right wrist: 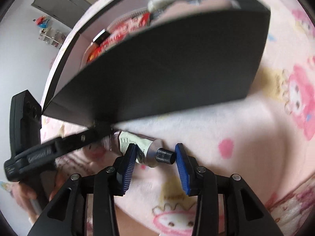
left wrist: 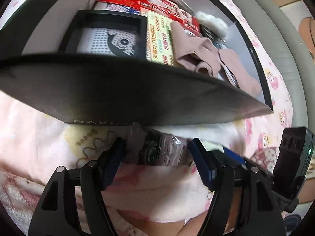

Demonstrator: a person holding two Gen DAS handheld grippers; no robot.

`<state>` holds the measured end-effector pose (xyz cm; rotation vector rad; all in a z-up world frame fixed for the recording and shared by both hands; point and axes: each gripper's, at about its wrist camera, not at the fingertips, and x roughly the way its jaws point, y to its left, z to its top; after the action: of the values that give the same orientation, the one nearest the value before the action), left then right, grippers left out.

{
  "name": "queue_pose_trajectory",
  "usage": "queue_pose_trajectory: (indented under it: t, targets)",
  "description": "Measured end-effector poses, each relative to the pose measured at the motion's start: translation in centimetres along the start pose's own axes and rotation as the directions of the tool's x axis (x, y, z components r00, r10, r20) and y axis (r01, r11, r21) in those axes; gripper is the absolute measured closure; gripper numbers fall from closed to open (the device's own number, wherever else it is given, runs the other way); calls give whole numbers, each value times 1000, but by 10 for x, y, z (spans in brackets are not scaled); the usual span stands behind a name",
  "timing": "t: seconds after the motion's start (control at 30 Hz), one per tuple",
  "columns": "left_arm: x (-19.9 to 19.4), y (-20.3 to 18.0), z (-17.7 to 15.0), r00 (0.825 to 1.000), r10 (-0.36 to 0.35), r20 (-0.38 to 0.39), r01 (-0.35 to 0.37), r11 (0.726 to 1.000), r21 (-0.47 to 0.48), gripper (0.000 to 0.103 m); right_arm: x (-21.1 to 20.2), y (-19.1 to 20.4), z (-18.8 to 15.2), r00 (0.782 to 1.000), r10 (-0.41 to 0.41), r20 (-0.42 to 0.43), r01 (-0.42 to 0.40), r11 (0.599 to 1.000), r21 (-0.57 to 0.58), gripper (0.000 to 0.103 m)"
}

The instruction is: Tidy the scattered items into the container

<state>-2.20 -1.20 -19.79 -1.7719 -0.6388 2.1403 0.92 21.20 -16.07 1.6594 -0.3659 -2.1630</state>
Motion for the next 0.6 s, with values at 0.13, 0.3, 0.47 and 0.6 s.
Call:
queue_pose_trajectory:
  t: [0.13, 0.3, 0.47, 0.6]
  targets:
    - [-4, 0, -6, 998, -61, -24, 61, 998, 6, 34, -5, -5, 1, 1000, -20, 21, 19, 999, 26, 62]
    - [1, -4, -5, 999, 29, -13, -29, 999, 24, 33, 3, -10, 2, 1000, 6, -21, -4, 998, 57, 61]
    - [10, -21, -6, 996, 72, -45, -66, 991, 114, 26, 7, -3, 0, 1000, -9, -24, 10, 999, 38, 59]
    - [0, -17, -8, 999, 39, -25, -37, 995, 96, 34, 0, 0, 0, 1000, -16, 0, 16, 1000, 14, 59]
